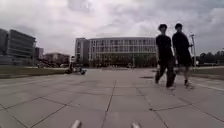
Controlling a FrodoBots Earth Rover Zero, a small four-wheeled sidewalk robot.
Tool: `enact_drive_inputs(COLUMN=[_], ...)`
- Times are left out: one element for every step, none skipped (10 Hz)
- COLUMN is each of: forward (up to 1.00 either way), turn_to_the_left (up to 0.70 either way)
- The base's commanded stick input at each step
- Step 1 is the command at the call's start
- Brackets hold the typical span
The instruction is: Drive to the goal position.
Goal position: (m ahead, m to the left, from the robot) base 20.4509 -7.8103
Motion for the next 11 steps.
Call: enact_drive_inputs(forward=[0.61, 0.0, 0.0, 0.03, 0.42, 0.73, 0.82, 0.85, 0.85, 0.85, 0.85], turn_to_the_left=[0.0, 0.0, 0.0, 0.0, 0.0, 0.0, 0.0, 0.0, 0.0, 0.0, 0.0])
